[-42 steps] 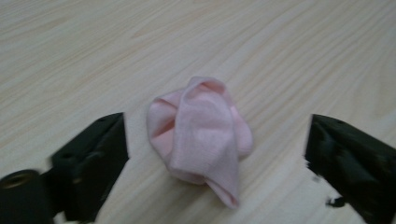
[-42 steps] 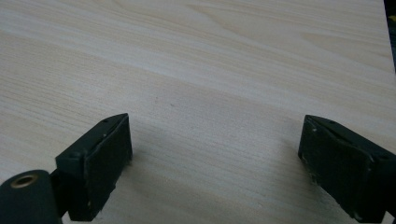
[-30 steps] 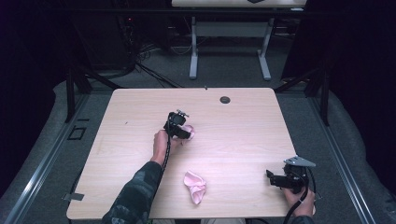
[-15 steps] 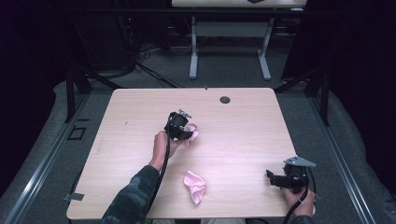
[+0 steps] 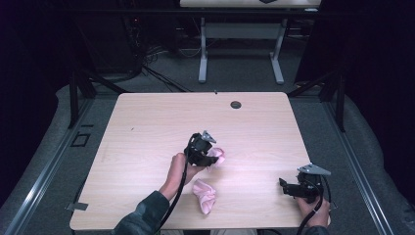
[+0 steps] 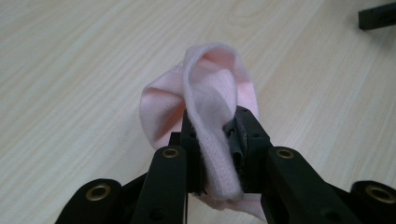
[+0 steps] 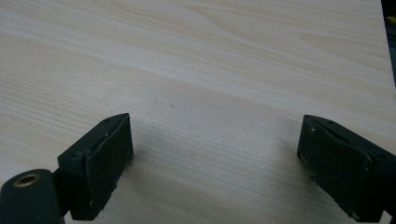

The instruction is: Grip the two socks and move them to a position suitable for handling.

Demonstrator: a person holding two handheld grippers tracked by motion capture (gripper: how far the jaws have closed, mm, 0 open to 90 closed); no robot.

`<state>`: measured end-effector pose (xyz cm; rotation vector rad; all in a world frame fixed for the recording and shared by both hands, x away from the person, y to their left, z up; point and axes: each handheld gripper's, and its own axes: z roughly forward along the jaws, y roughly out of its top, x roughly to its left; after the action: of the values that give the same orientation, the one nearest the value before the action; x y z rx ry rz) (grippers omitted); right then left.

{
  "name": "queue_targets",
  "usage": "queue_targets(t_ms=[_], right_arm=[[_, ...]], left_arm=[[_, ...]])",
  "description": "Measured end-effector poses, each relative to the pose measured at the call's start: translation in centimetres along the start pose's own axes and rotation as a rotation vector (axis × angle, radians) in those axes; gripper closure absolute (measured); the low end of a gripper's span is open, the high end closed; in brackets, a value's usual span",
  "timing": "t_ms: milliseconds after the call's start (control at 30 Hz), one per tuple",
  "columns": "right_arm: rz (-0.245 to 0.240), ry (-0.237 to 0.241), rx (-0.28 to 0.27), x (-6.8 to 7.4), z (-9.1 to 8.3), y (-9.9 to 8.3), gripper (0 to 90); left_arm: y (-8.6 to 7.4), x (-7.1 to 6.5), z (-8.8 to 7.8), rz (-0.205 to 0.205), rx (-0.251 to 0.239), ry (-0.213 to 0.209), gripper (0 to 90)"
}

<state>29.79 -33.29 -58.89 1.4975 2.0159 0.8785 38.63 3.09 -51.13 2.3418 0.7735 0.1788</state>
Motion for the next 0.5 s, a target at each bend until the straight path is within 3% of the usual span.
queue_targets(t_ms=[33,67,200,333,367,400,433,467,500], right_arm=[[0.000,0.000,0.000,0.0,0.0,0.0,9.9],[0.000,-0.001,0.000,0.0,0.0,0.0,9.9],[-0.002,-0.003,0.001,0.0,0.0,0.0,10.1],[-0.002,-0.003,0.001,0.0,0.0,0.0,10.2],[-0.002,-0.004,0.001,0.0,0.0,0.0,10.2],[-0.002,-0.004,0.001,0.0,0.0,0.0,10.2],[-0.002,-0.001,0.000,0.0,0.0,0.0,10.2],[-0.002,-0.003,0.000,0.0,0.0,0.0,10.3],[-0.002,-0.003,0.000,0.0,0.0,0.0,10.3]], left_arm=[[-0.2,-0.4,0.3,0.010,0.014,0.012,76.2],[-0.6,-0.5,1.1,-0.004,0.036,-0.027,75.9],[-1.2,-0.8,2.4,-0.011,0.076,-0.050,75.7],[-1.5,-1.0,3.5,-0.005,0.114,-0.044,73.2],[-1.5,-1.0,3.6,-0.006,0.119,-0.038,66.9],[-1.6,-0.9,3.7,-0.006,0.119,-0.040,66.9],[-1.6,-0.9,3.7,-0.005,0.116,-0.044,59.3],[-1.6,-0.8,3.2,-0.008,0.100,-0.040,40.3],[-1.6,-0.8,3.2,-0.008,0.100,-0.040,34.9]])
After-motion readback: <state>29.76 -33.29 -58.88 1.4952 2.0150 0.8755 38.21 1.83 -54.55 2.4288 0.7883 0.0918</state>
